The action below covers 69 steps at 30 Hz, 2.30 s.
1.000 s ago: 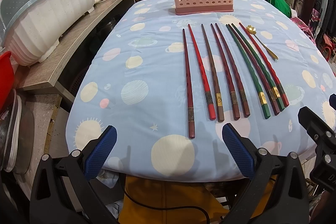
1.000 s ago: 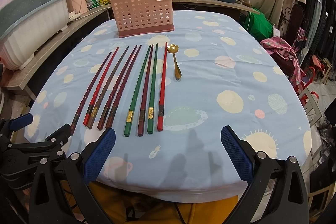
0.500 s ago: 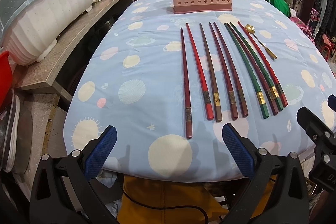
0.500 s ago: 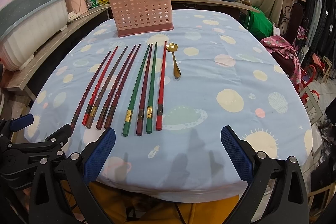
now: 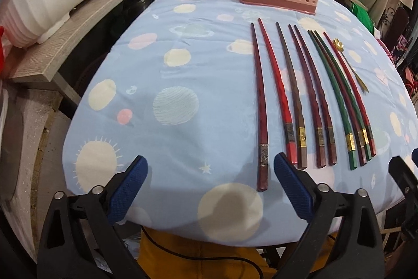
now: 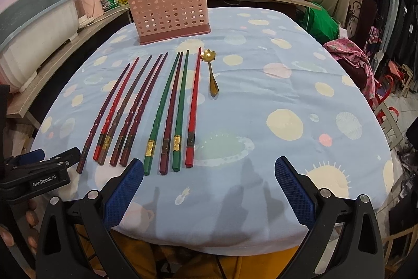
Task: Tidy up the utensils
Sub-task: 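Lower the left tool onto the dark red chopstick and close on it, then close the right tool on the gold spoon while the left tool holds the chopstick, then carry the chopstick and spoon to the pink basket and open both tools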
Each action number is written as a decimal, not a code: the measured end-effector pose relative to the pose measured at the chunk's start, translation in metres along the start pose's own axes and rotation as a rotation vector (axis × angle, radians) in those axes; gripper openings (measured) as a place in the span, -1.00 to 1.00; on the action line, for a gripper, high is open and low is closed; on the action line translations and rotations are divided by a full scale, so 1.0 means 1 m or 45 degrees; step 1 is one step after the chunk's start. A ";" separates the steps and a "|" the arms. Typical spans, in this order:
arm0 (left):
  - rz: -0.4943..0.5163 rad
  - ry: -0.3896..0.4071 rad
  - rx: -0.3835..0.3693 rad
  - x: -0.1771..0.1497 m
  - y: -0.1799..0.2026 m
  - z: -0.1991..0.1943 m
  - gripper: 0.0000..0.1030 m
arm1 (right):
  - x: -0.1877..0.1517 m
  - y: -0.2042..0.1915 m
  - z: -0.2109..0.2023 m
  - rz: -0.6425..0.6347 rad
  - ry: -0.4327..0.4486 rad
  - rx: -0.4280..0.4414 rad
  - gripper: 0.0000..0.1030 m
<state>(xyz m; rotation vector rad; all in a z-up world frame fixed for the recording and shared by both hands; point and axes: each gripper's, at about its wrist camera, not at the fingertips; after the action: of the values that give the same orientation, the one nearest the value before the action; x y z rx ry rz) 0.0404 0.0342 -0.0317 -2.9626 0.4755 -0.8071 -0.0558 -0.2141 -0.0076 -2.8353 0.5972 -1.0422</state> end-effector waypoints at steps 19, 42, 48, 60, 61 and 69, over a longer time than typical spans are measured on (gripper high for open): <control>0.073 0.057 -0.129 0.022 0.005 0.013 -0.83 | 0.049 0.003 0.053 0.051 -0.036 0.059 0.37; 0.070 0.097 -0.149 0.045 0.002 0.028 -0.86 | 0.079 0.006 0.098 0.136 -0.062 0.122 -0.79; 0.046 0.086 -0.186 0.045 -0.003 0.028 -0.86 | 0.076 0.007 0.091 0.150 -0.061 0.131 -0.80; 0.019 0.155 -0.212 0.046 -0.013 -0.008 -0.86 | 0.082 0.013 0.052 0.150 0.021 0.133 -0.96; 0.015 0.165 -0.213 0.047 -0.015 -0.011 -0.86 | 0.083 0.013 0.050 0.149 0.027 0.134 -0.96; -0.024 0.236 -0.221 0.069 -0.031 -0.037 -0.86 | 0.100 0.009 0.032 0.124 0.091 0.162 -0.96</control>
<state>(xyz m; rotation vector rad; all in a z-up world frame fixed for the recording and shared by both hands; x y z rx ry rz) 0.0871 0.0452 0.0370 -3.0671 0.5533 -1.1034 0.0306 -0.2622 0.0271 -2.6419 0.6436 -1.1259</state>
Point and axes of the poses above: each gripper's, at about its wrist camera, not at the fingertips, and z roughly the way its jaws point, y to its right, x to its top, and after that the axes turned 11 degrees about z, right-handed
